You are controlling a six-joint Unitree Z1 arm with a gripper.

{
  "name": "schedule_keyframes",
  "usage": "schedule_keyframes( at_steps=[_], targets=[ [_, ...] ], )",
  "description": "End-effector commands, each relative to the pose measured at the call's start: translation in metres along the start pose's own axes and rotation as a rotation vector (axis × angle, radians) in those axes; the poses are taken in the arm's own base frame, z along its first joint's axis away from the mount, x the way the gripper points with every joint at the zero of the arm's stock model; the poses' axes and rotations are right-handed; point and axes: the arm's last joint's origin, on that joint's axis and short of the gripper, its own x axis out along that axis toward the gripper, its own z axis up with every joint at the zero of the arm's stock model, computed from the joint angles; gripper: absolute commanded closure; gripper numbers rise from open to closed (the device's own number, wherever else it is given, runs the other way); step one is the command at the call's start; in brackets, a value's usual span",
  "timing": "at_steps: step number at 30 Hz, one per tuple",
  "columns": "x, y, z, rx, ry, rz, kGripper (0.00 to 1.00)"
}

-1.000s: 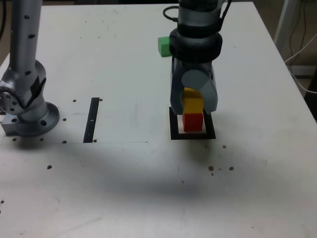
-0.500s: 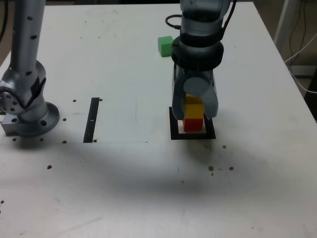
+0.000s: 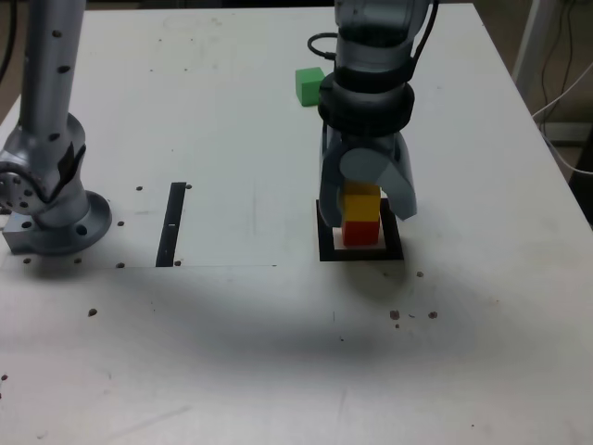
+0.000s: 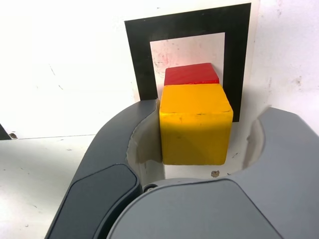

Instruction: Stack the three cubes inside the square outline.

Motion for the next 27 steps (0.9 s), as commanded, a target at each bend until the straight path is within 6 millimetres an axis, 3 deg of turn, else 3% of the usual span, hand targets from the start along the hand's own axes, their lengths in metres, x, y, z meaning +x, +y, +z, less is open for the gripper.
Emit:
schedule_keyframes(
  at_steps=[1,11,27],
  targets=[
    [-0.006,0.003,-0.005,-0.004,-0.015,0.011,0.01],
    [-0.031,0.039,-0.028,-0.068,0.000,0.087,0.01],
    [-0.031,0.149,-0.047,-0.176,0.065,0.105,0.01]
  ],
)
